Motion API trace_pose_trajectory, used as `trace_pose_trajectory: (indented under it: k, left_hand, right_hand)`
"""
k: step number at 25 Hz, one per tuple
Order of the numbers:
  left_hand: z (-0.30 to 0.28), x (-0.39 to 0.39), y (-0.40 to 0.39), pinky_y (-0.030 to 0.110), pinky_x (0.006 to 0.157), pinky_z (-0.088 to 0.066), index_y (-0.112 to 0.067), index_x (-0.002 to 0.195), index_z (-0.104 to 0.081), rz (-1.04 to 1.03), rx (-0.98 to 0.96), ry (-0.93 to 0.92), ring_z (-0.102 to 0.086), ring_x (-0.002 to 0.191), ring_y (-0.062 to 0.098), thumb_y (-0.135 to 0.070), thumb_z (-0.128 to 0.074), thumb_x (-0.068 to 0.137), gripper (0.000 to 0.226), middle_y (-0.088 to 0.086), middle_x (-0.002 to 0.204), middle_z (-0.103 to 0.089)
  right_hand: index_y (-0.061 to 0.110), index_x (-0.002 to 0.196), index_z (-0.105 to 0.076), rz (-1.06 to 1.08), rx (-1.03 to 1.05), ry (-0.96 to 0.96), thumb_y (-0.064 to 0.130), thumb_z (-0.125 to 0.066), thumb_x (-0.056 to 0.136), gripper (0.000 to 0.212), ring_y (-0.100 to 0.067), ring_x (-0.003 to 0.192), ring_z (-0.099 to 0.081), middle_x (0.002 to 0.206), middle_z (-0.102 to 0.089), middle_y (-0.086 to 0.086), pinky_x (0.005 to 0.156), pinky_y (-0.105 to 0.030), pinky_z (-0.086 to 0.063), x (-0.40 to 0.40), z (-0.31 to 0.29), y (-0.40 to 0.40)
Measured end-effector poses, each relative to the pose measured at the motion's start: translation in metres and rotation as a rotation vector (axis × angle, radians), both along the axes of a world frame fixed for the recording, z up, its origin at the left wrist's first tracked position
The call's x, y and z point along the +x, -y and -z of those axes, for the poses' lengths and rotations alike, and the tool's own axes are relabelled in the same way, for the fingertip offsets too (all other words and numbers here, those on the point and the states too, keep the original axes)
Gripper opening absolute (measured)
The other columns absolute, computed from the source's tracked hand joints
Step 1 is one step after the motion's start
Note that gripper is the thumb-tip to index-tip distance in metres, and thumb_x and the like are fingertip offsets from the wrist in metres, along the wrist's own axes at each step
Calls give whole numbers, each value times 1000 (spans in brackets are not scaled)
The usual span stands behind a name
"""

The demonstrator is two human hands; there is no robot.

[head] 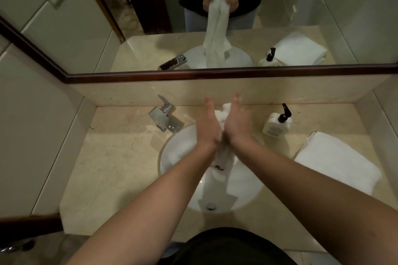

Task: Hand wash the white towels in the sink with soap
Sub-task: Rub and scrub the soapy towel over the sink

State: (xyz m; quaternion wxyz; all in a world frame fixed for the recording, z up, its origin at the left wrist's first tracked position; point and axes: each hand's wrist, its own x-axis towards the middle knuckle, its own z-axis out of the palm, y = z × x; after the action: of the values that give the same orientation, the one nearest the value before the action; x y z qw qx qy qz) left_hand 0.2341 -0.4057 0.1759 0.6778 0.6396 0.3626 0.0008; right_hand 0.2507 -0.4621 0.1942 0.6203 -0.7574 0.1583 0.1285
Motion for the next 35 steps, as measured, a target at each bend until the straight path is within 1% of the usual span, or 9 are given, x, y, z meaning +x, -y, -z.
trace_pose_trajectory:
  k: [4, 9, 13, 17, 21, 24, 28, 31, 35]
  left_hand:
    - [-3, 5, -5, 33, 70, -48, -15, 65, -59, -159, -70, -46, -60, 66, 19, -68, -34, 97, 67, 0, 62, -63]
    - [0, -3, 3, 31, 73, -51, -12, 79, -71, -59, -52, -21, -68, 82, 21, -68, -32, 98, 70, 4, 80, -72]
    - [7, 3, -9, 39, 90, -53, -14, 71, -63, -174, -153, -93, -66, 86, 26, -77, -39, 88, 70, 5, 74, -67]
    - [0, -4, 6, 36, 86, -51, -11, 84, -71, -11, -22, -44, -68, 92, 23, -74, -32, 93, 74, 7, 94, -74]
    - [0, 4, -6, 40, 92, -52, -11, 91, -68, -109, -85, -68, -67, 96, 27, -76, -34, 91, 73, 10, 101, -71]
    - [-2, -2, 4, 44, 97, -51, -12, 87, -72, 25, 13, -16, -68, 94, 26, -81, -31, 86, 80, 9, 96, -73]
    - [-9, 7, -13, 32, 71, -47, -11, 71, -60, -120, -16, -54, -60, 68, 18, -66, -33, 98, 67, 5, 72, -63]
    - [-3, -3, -2, 35, 80, -50, -11, 76, -68, 35, 30, -10, -66, 77, 21, -68, -30, 98, 72, 10, 82, -72]
    - [-9, 5, -12, 32, 72, -48, -11, 74, -62, -128, -51, -40, -62, 69, 20, -70, -34, 95, 69, 2, 68, -65]
  right_hand:
    - [18, 67, -58, -26, 3, -1, 52, -29, 104, 58, -15, 69, -60, 70, -62, 1, 65, -23, -48, -10, 1, 0]
    - [15, 68, -58, 94, 39, -76, 58, -29, 101, 61, -24, 75, -65, 74, -65, -5, 67, -37, -47, 0, 6, -1]
    - [13, 82, -67, -98, -30, -13, 62, -26, 100, 66, -21, 82, -64, 85, -69, -7, 76, -35, -47, -17, 18, -8]
    - [13, 67, -57, 70, 21, -52, 56, -28, 102, 63, -19, 66, -60, 68, -62, -1, 59, -31, -40, 3, 4, 5]
    - [26, 77, -56, -61, 15, 12, 52, -28, 104, 47, -8, 70, -54, 72, -57, 9, 70, -28, -39, -17, 3, -1]
    - [15, 68, -59, 69, 54, -41, 58, -29, 102, 62, -23, 69, -64, 68, -65, -4, 63, -33, -47, 7, 3, 4]
    - [11, 109, -66, -117, -32, 49, 48, -29, 105, 53, -23, 98, -62, 104, -65, -11, 89, -35, -46, -13, 5, -7]
    - [15, 71, -60, 40, 77, -29, 57, -30, 102, 61, -21, 71, -62, 73, -65, -5, 71, -42, -50, 1, 1, -2]
    - [17, 75, -60, -29, 63, -16, 56, -29, 102, 57, -15, 73, -61, 78, -65, -2, 66, -32, -45, -10, 2, -6]
